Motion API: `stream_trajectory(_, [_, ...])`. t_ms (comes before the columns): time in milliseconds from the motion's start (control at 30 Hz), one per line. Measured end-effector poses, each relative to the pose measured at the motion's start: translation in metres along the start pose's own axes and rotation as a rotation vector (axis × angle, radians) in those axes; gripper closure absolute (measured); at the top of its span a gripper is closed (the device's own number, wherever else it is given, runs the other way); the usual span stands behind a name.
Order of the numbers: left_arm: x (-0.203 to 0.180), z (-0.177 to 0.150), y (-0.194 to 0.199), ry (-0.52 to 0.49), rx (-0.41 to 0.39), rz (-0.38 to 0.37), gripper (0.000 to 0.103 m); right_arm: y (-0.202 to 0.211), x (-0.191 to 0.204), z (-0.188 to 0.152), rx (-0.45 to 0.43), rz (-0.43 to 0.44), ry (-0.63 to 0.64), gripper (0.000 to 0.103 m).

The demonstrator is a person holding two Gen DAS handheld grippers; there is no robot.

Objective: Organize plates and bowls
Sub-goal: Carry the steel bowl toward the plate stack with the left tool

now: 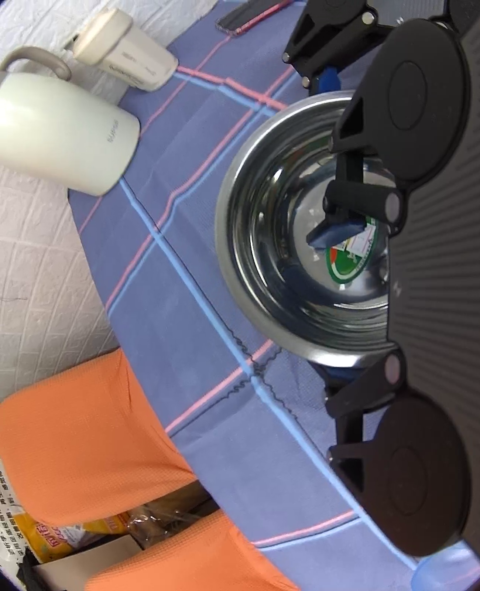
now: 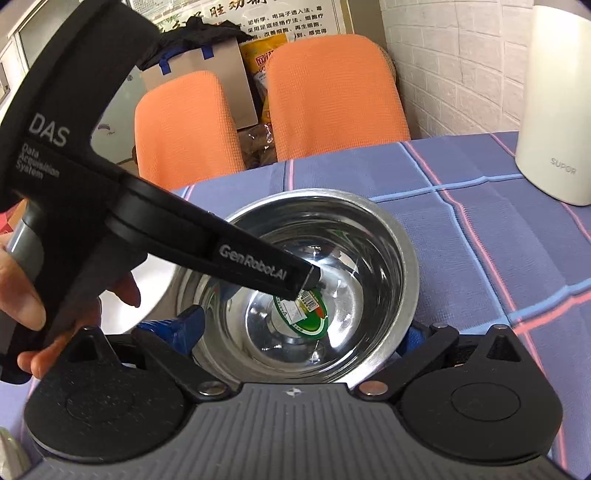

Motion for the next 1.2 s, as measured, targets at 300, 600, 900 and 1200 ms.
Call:
stream_trajectory(300, [-0.038, -0.033, 0.043, -0.03, -0.008, -0.007, 0.051, 0.053, 0.015, -0.031, -0.021, -0.008, -0.008, 0.013])
stream_trajectory(600, [-0.069, -0.121, 0.08, -0.017, 0.024, 0.018, 0.05, 0.089, 0.048, -0.104, 0.047, 0.046, -0.039, 0.012])
stream_trajectory(900, [-0.084, -0.181, 0.11, 0.002, 0.018, 0.006, 0.049, 0.105, 0.071, -0.145, 0.086, 0.085, -0.014, 0.012])
stream_trajectory(1200, [-0.086, -0.21, 0.115, 0.049, 0.021, -0.02, 0.045, 0.116, 0.086, -0.165, 0.087, 0.09, 0.06, 0.014])
Point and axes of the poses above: each gripper's, at about its wrist camera, not at the fingertips, and y roughly against the way its jaws point, x to its left, z to its top, the point moved 10 cm from there along -y, roughly the way its jaws point, and after that the axes turned 2 degrees about z, right-handed, at the moved point
